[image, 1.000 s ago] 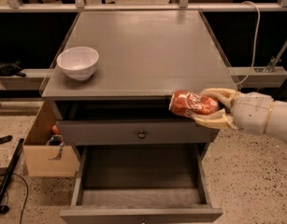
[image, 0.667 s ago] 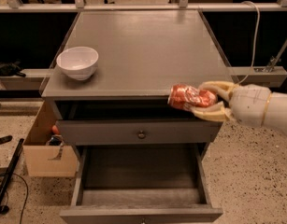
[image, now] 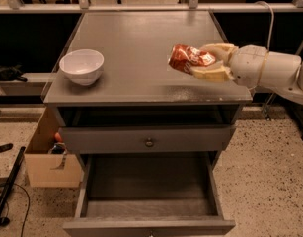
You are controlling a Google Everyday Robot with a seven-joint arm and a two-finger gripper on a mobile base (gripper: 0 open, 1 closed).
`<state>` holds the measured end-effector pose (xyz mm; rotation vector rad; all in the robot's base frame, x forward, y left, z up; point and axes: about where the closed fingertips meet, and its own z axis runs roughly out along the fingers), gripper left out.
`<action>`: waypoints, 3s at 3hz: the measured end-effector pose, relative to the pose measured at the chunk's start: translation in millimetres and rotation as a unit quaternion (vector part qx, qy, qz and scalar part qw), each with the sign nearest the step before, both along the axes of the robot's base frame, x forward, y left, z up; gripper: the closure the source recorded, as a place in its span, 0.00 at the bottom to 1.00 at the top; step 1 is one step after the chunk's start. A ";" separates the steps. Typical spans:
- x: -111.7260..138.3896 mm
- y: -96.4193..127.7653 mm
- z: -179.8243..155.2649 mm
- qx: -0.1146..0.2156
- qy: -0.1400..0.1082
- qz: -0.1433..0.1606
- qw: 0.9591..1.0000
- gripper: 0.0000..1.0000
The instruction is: Pick coke can from middle drawer and place on counter
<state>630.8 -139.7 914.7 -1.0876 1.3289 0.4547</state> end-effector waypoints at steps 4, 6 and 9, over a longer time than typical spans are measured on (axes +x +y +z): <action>31.6 48.5 -15.4 -0.011 0.034 0.007 0.999 1.00; 33.2 39.3 -32.1 -0.020 0.044 -0.016 0.999 1.00; 33.2 39.4 -32.2 -0.020 0.044 -0.016 0.999 0.35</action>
Offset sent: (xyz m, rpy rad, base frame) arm 0.0385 0.0857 -0.0452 -0.1035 0.1222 0.0494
